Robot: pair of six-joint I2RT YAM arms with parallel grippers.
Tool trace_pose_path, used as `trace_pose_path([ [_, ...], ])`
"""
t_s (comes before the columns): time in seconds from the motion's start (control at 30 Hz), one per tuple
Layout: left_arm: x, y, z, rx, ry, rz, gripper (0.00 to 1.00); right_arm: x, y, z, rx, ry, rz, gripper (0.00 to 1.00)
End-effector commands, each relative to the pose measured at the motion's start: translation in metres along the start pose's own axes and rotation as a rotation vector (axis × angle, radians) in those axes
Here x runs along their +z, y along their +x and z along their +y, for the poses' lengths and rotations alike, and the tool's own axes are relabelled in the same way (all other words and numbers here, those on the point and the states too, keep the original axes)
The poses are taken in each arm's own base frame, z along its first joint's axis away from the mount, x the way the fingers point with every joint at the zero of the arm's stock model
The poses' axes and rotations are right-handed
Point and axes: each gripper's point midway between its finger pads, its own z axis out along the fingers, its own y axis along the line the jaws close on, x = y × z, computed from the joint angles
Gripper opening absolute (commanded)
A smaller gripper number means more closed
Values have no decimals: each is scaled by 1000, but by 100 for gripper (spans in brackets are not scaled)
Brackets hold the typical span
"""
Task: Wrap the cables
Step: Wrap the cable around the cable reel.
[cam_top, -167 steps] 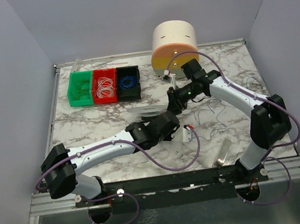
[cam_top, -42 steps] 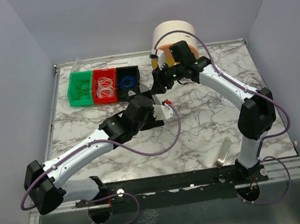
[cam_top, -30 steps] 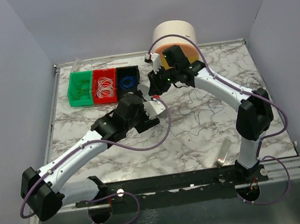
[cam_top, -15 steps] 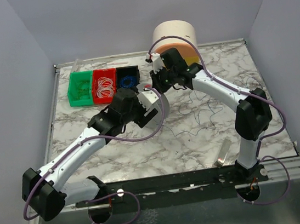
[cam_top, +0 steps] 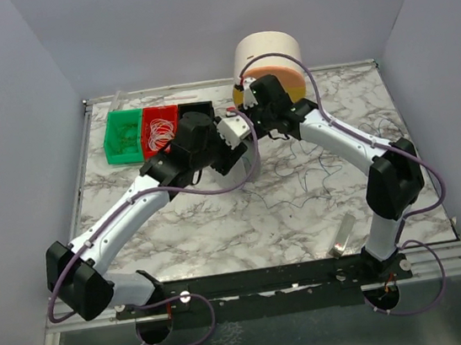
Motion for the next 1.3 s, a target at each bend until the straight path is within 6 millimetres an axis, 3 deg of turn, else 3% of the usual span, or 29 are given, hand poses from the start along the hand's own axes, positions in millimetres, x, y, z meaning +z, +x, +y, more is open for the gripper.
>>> trace_pose_path([
  [0.0, 5, 4, 11, -143, 115, -32, 60, -20, -22, -4, 89, -13, -76, 0],
  [0.27, 4, 10, 25, -336, 263, -108, 61, -21, -20, -15, 167, -44, -74, 0],
  [0.5, 19, 7, 16, -501, 338, -141, 58, -16, -18, -18, 220, -62, -64, 0],
  [0.8, 44, 18, 14, -591, 368, -109, 52, -19, -18, -19, 245, -79, -74, 0],
  [1.03, 44, 17, 8, -611, 405, -114, 46, -20, -21, -23, 251, -68, -83, 0],
  [1.27, 41, 20, 2, -626, 422, -112, 46, -19, -20, -25, 261, -76, -79, 0],
])
